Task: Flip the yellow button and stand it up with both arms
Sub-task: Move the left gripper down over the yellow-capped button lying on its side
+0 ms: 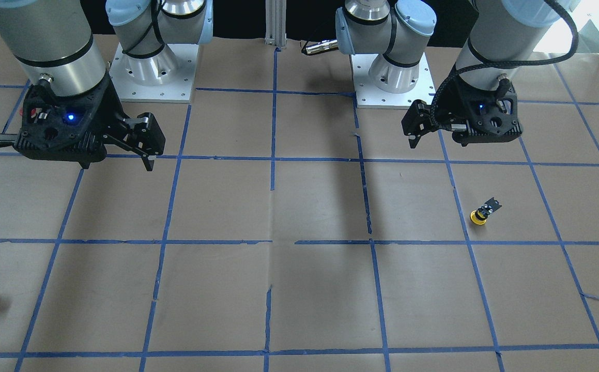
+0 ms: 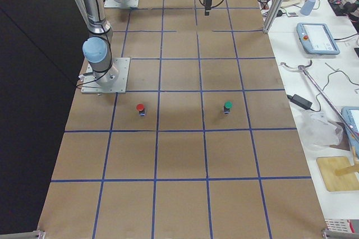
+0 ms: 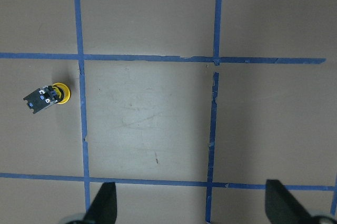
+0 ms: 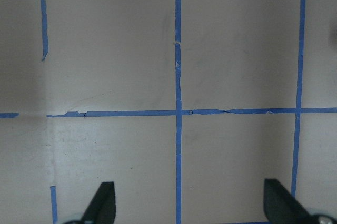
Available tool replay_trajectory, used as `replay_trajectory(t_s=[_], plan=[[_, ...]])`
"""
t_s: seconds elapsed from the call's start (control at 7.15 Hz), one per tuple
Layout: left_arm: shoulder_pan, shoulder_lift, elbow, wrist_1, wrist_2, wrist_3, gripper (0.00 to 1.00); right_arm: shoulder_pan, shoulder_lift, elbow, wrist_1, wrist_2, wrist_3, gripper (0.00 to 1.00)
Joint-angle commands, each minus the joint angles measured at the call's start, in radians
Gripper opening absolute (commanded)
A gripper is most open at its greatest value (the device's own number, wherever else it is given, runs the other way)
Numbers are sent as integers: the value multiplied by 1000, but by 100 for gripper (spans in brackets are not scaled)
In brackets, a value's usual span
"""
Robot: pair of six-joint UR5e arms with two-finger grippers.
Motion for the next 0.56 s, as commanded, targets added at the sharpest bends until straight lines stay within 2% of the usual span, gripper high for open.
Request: replay_trajectory(t_s=[0.0,0.42], plan=[[53,-13,-3,1,2,1,100,0,-1,0,0,0,0,100],[180,-16,-3,-2,-5,7,100,-3,-1,0,-5,3,11,100]])
